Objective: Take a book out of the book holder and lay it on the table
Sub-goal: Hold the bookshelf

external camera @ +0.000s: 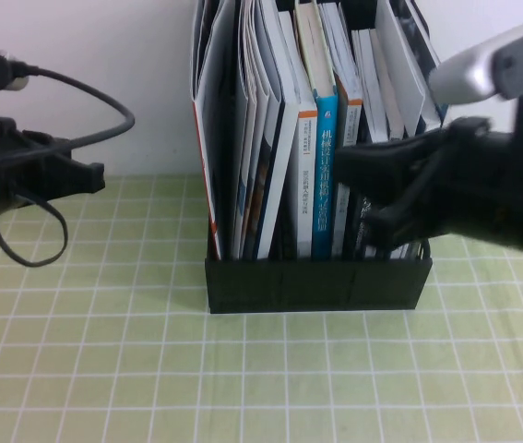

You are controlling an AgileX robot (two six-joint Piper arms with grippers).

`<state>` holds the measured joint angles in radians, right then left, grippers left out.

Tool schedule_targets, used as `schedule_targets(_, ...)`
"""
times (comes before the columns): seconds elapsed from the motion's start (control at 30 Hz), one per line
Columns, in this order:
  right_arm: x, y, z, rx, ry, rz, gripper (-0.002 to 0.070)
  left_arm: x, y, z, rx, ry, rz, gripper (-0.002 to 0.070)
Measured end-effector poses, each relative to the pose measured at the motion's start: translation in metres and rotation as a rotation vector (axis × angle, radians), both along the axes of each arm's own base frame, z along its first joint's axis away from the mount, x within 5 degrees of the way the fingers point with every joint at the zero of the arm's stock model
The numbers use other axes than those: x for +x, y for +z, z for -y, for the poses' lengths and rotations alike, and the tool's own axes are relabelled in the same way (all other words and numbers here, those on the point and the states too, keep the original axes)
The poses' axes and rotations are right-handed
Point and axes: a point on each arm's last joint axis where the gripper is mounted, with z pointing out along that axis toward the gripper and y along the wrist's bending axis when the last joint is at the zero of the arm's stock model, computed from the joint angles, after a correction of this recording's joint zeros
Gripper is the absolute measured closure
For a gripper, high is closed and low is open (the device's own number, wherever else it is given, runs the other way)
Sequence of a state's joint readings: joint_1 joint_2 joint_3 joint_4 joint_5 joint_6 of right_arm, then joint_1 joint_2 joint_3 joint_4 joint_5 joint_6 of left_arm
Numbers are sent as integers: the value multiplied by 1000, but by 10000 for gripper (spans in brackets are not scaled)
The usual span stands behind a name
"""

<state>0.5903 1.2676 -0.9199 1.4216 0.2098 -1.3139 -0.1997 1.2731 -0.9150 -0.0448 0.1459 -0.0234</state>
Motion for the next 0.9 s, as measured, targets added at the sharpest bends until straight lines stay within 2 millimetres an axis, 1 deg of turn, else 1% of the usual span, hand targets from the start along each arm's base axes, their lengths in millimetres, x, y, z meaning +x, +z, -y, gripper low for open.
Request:
schedule_targets(0.07,-2,-9,-25,-51,25,38,678,8,1,2,15,-10,-6,676)
schedule_targets(0.13,-3,-16,-44,-93,39,57,678,13,2,4,17,-23,-20,676)
schedule_targets(0.17,-3,-20,-52,-109,49,62,678,14,3,5,11,-33,-32,676)
schedule_targets(0.23,0,-24,-63,-128,53,63,678,15,4,9,-2,-68,-56,676)
schedule_targets(0.37,9,-22,-70,-139,26,76,678,11,7,23,-48,-237,-90,676)
schedule_targets(0.47,11,-19,-71,-135,14,84,678,12,15,24,-119,-306,-28,676)
schedule_targets(0.57,13,-17,-73,-133,15,93,677,18,22,13,-159,-257,49,676)
schedule_targets(0.63,17,-17,-78,-136,17,96,673,21,24,5,-165,-211,73,676)
schedule_targets(0.73,27,-16,-89,-130,29,103,659,27,16,5,-191,-216,49,676)
schedule_targets(0.9,43,-17,-108,-119,37,110,619,42,-11,17,-216,-336,-25,676)
